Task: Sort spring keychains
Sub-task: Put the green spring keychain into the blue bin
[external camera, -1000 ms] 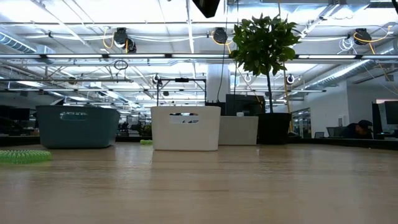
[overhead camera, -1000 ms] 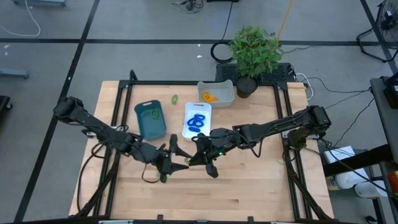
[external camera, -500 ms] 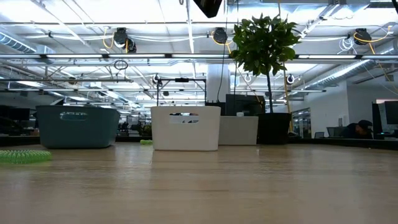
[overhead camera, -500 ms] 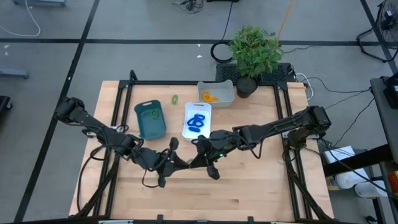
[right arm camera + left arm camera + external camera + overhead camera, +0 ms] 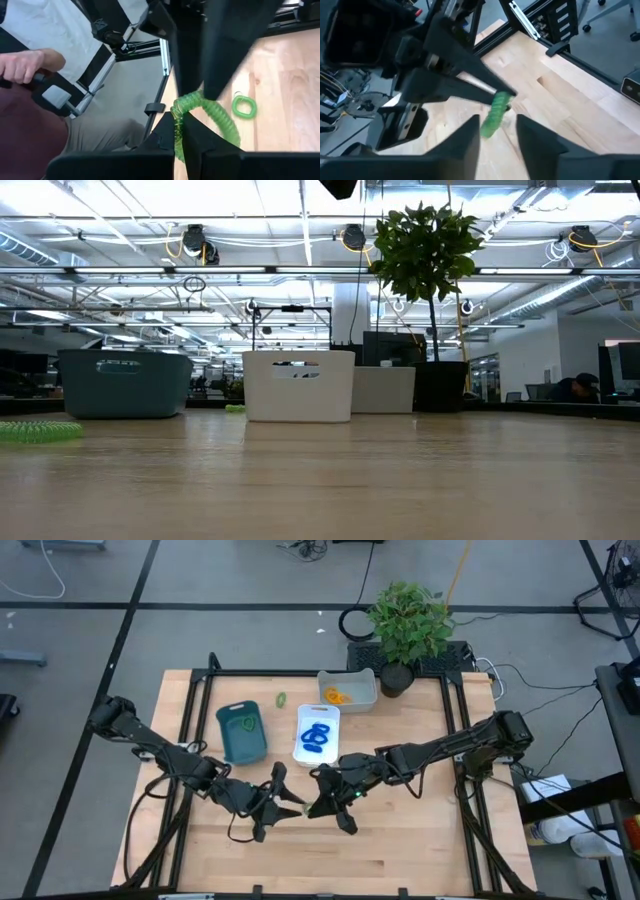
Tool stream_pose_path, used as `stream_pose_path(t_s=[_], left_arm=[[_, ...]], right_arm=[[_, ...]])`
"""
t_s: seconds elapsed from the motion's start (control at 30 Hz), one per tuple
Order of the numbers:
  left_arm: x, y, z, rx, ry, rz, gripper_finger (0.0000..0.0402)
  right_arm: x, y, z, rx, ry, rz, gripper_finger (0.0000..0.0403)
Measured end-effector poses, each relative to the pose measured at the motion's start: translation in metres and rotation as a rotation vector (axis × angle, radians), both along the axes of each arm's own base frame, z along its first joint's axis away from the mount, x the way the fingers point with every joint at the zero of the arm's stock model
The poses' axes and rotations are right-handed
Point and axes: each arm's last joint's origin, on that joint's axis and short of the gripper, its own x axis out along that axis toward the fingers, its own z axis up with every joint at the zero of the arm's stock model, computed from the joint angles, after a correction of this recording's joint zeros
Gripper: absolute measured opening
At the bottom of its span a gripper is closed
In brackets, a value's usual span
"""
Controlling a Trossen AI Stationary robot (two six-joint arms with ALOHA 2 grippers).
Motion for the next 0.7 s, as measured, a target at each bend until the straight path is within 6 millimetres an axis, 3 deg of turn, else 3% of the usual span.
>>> stream_pose_path(t_s=[0.23,0.37,0.53,0.7], left_arm=[[0.0006,-0.0001,0.0015,0.049,-0.025,-0.015,0.0241],[0.0038,0.0007,-0.0002,0.042,-0.026,-0.006,0.0279],[0.006,0.0047,-0.0005,-0.013,-0.017,0.026,0.028],[0.0061,0.0031,0.001,-0.028,-0.03,0.01,0.0228]], right_arm=[[0.0008,-0.0004,0.002,0.005,-0.021,-0.003,0.0],[0.0008,-0.0004,0.0022,0.004,-0.023,-0.003,0.0],[0.0018,-0.0001,0.0049,0.01,-0.053,-0.003,0.0],[0.0017,-0.0002,0.0047,0.008,-0.051,-0.003,0.0]])
